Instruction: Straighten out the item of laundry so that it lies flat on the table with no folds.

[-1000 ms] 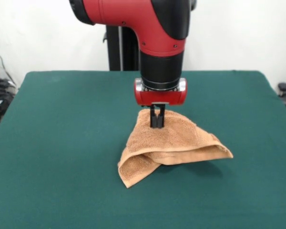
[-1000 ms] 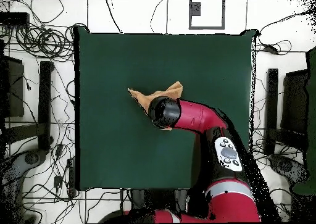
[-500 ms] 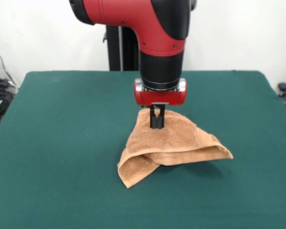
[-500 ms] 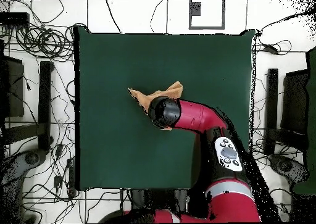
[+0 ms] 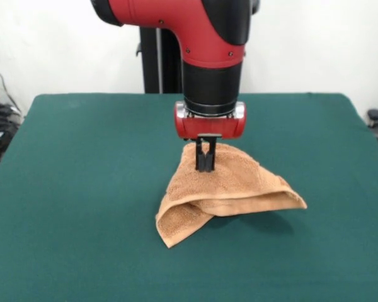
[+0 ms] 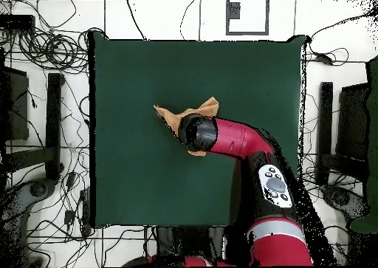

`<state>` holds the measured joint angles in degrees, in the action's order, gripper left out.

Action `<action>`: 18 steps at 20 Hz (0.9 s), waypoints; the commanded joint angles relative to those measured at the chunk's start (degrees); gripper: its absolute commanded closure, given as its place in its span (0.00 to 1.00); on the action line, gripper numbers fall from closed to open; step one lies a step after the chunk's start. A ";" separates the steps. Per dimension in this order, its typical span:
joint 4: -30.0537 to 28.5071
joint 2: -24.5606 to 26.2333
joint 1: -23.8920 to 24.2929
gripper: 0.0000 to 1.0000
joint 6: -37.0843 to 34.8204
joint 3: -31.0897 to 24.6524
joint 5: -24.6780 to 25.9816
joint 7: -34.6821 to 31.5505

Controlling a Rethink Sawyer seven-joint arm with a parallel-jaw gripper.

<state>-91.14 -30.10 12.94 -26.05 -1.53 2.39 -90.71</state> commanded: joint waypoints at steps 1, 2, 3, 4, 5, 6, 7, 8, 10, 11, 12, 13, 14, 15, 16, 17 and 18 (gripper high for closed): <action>0.00 -0.95 -1.50 1.00 4.47 -4.23 1.99 -5.59; -0.07 -0.92 -1.47 1.00 4.94 -4.21 2.06 -5.63; 0.01 -0.92 -1.56 1.00 4.87 -4.06 2.03 -5.66; 0.19 -0.96 -1.73 1.00 4.70 -3.80 2.18 -5.54; 0.49 -0.94 -2.00 1.00 4.49 -3.41 2.30 -5.53; 0.80 -0.91 -2.28 1.00 4.28 -3.02 2.42 -5.53; 1.08 -0.80 -2.59 1.00 3.84 -2.60 2.52 -5.56; 0.96 -0.78 -2.62 1.00 4.02 -2.48 2.61 -5.58; 0.96 -0.88 -2.62 1.00 3.81 -2.47 2.69 -5.37; 1.15 -0.88 -2.71 1.00 3.28 -2.36 2.74 -5.23; 1.02 -0.94 -2.57 1.00 3.24 -2.47 2.61 -5.29; 1.06 -0.97 -2.67 1.00 3.24 -2.36 2.70 -5.28; 1.03 -1.02 -2.70 1.00 3.10 -2.31 2.68 -5.32; 0.42 -1.33 -2.31 1.00 4.00 -2.86 2.48 -5.48; 0.12 -1.64 -2.05 1.00 5.33 -3.31 2.75 -5.32; -0.47 -2.00 -1.69 1.00 6.29 -3.88 2.53 -5.56; -0.99 -2.32 -1.53 1.00 6.92 -4.10 2.63 -5.57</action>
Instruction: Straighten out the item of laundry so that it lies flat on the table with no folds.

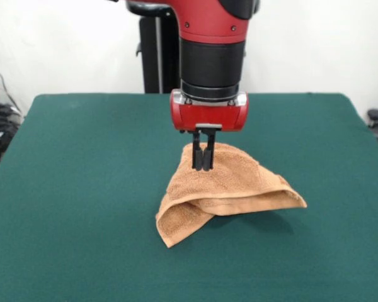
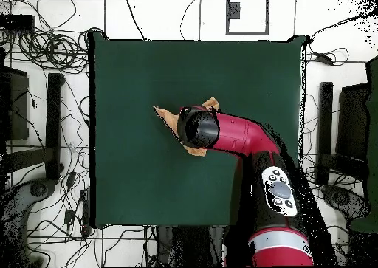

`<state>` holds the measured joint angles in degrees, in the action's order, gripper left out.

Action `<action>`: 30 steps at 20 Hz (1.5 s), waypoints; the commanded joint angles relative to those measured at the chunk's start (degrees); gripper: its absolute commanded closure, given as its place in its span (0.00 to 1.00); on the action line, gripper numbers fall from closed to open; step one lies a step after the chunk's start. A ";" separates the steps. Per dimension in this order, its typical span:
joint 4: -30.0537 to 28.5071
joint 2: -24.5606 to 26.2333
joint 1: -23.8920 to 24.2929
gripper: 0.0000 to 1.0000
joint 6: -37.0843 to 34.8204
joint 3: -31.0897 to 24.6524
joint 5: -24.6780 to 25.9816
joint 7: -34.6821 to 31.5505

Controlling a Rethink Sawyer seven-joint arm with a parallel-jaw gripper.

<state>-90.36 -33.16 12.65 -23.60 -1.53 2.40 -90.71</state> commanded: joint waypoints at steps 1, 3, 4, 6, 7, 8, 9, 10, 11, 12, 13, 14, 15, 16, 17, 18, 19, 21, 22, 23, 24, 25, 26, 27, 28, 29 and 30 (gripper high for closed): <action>-1.77 0.71 -1.26 1.00 4.38 -4.13 2.52 -5.61; -1.95 0.56 -1.21 1.00 4.73 -4.26 2.62 -5.48; -1.92 0.53 -1.21 1.00 4.77 -4.29 2.56 -5.47; -1.98 0.57 -1.03 1.00 4.52 -4.53 2.23 -5.50; -2.04 0.51 -0.97 1.00 4.59 -4.60 2.09 -5.61; -2.11 0.44 -0.92 1.00 4.66 -4.67 1.95 -5.72; -2.08 0.41 -0.89 1.00 4.16 -4.72 1.78 -5.64; -2.01 0.42 -1.05 1.00 3.70 -4.48 1.68 -5.74; -1.95 0.44 -1.21 1.00 3.23 -4.24 1.59 -5.83; -2.19 0.43 -1.14 1.00 3.44 -4.27 1.61 -5.88; -1.98 0.55 -1.31 1.00 2.99 -4.00 1.74 -5.74; -2.00 0.60 -1.32 1.00 2.93 -3.95 1.81 -5.68; -1.75 0.69 -1.51 1.00 2.93 -3.69 2.12 -5.49; -1.54 0.79 -1.77 1.00 2.68 -3.31 2.31 -5.44; -1.09 0.95 -2.20 1.00 2.55 -2.79 2.83 -5.15; -0.43 1.14 -2.85 1.00 1.99 -1.94 3.04 -5.32; -0.20 1.19 -2.93 1.00 1.82 -1.94 3.22 -5.03; -0.11 1.09 -3.20 1.00 1.57 -1.53 3.19 -5.25; -0.12 1.03 -3.23 1.00 1.47 -1.45 3.16 -5.28; -0.15 0.97 -3.13 1.00 1.43 -1.63 3.11 -5.16; -0.19 0.96 -3.15 1.00 1.21 -1.50 3.02 -5.25; -0.20 0.94 -3.09 1.00 1.03 -1.54 2.94 -5.21; -0.33 0.91 -3.02 1.00 1.02 -1.60 2.90 -5.17; -0.28 1.00 -3.02 1.00 0.72 -1.55 2.77 -5.21; -0.64 0.95 -2.93 1.00 0.98 -1.64 2.85 -5.15; -0.72 0.97 -2.94 1.00 1.17 -1.62 2.87 -5.18; -0.54 1.00 -3.02 1.00 0.93 -1.56 2.84 -5.14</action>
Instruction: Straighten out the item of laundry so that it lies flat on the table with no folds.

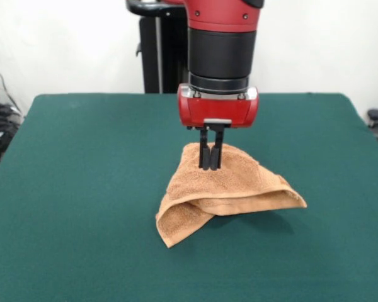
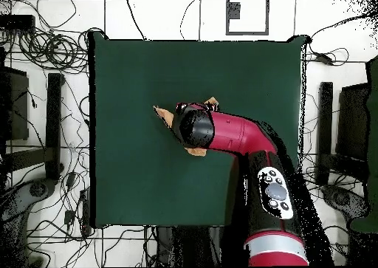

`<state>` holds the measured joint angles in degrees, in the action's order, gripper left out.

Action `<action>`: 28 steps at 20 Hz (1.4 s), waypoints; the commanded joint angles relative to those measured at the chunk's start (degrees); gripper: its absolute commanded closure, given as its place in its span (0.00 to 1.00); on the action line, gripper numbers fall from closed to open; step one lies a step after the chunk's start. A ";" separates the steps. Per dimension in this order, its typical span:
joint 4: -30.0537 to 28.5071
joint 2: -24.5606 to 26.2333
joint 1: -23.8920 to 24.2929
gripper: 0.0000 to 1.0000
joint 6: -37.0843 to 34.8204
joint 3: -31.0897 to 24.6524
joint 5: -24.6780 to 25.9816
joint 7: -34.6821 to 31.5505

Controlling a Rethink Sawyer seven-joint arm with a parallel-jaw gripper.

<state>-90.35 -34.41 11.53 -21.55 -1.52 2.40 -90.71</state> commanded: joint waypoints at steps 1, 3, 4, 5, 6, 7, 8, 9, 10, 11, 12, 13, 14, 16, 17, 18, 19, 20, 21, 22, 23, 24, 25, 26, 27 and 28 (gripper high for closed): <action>-0.59 2.24 -1.83 1.00 -0.99 -1.67 2.84 -5.08; -0.35 2.36 -1.77 1.00 -1.31 -1.72 2.79 -4.94; -0.34 2.33 -1.81 1.00 -1.36 -1.68 2.79 -4.96; -0.33 2.31 -1.86 1.00 -1.41 -1.64 2.78 -4.99; -0.31 2.40 -1.90 1.00 -1.33 -1.57 2.78 -5.08; -0.27 2.52 -1.82 1.00 -1.48 -1.70 2.75 -4.97; -0.21 2.60 -1.83 1.00 -1.83 -1.64 2.64 -5.03; -0.11 2.67 -1.78 1.00 -2.08 -1.76 2.63 -4.86; 0.03 2.69 -1.84 1.00 -2.58 -1.66 2.58 -4.81; 0.06 2.73 -1.81 1.00 -3.09 -1.70 2.41 -4.83; 0.36 2.85 -1.96 1.00 -4.39 -1.52 2.33 -4.65; 0.86 3.07 -2.41 1.00 -6.56 -0.89 2.14 -4.81; 1.36 3.29 -2.87 1.00 -8.73 -0.25 1.96 -4.98; 3.76 4.55 -4.19 1.00 -19.49 1.65 1.41 -5.41; 4.97 5.29 -4.62 1.00 -24.98 2.29 1.13 -5.54; 5.71 5.91 -4.99 1.00 -31.96 2.89 0.54 -6.47; 5.99 6.33 -4.80 1.00 -37.57 2.70 -0.09 -7.04; 5.76 6.60 -4.48 1.00 -39.69 2.41 -0.67 -7.70; 5.98 7.08 -4.18 1.00 -41.35 2.00 -0.75 -7.74; 6.20 7.56 -3.87 1.00 -43.01 1.60 -0.83 -7.78; 6.43 8.04 -3.56 1.00 -44.67 1.20 -0.91 -7.82; 6.65 8.51 -3.26 1.00 -46.33 0.80 -0.99 -7.86; 6.93 8.96 -2.85 1.00 -48.21 0.28 -1.03 -7.69; 6.83 8.87 -2.80 1.00 -48.49 0.22 -0.87 -7.90; 6.80 8.82 -2.72 1.00 -48.37 0.10 -0.56 -7.72; 6.82 8.94 -2.64 1.00 -48.45 -0.05 -0.50 -7.83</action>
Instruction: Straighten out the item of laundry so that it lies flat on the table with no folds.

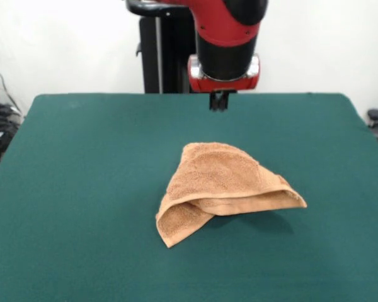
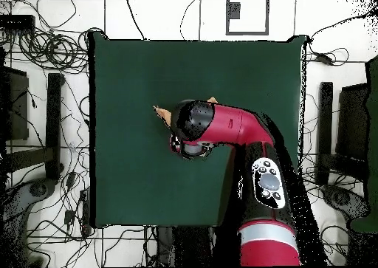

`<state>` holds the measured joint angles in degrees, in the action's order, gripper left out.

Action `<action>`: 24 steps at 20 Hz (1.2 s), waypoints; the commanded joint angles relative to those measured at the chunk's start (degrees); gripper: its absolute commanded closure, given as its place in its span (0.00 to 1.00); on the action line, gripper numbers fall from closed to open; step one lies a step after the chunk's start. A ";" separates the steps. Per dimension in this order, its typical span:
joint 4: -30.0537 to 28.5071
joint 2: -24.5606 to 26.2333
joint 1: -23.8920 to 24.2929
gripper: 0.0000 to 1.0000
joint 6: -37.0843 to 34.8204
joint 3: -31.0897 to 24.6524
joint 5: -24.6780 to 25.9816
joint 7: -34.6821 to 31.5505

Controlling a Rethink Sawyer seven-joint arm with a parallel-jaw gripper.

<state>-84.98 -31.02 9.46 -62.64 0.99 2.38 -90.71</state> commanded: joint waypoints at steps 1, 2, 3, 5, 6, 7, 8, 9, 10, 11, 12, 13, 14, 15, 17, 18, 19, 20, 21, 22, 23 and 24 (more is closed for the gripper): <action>1.33 5.56 -0.45 1.00 -7.23 -2.69 -0.33 -7.72; 1.08 5.52 -0.48 1.00 -6.52 -2.68 -0.27 -7.92; 0.80 5.49 -0.40 1.00 -5.60 -2.67 -0.17 -7.99; 0.43 5.28 -0.51 1.00 -0.73 -2.54 0.36 -8.24; 0.09 5.09 -0.50 1.00 2.12 -2.47 0.63 -8.32; -0.81 4.85 -0.14 1.00 7.99 -2.87 0.76 -8.12; -1.72 4.50 0.00 1.00 14.86 -3.00 1.01 -8.97; -2.65 4.10 0.17 1.00 21.96 -3.25 1.52 -9.81; -3.58 3.71 0.34 1.00 29.06 -3.50 2.03 -10.66; -4.18 3.25 0.33 1.00 33.54 -3.55 2.43 -11.28; -4.78 2.79 0.31 1.00 38.03 -3.59 2.83 -11.90; -5.38 2.37 0.32 1.00 40.96 -3.67 2.94 -12.21; -5.62 2.05 0.10 1.00 43.61 -3.41 3.02 -12.59; -5.84 1.86 -0.04 1.00 43.89 -3.31 2.63 -12.15; -6.04 1.34 -0.97 1.00 44.08 -1.95 1.80 -12.15; -6.22 1.10 -1.34 1.00 44.08 -1.40 1.34 -11.97; -6.51 0.84 -1.51 1.00 44.76 -1.18 0.98 -11.75; -6.89 0.75 -1.27 1.00 45.91 -1.43 0.80 -11.22; -6.86 0.77 -1.53 1.00 45.42 -1.03 0.37 -11.07; -6.83 0.79 -1.79 1.00 44.94 -0.62 -0.06 -10.92; -6.49 0.90 -2.50 1.00 42.25 0.42 -0.66 -10.93; -6.17 1.18 -3.00 1.00 40.16 1.18 -0.95 -10.81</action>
<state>-87.15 -29.73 9.24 -17.16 1.87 2.37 -90.71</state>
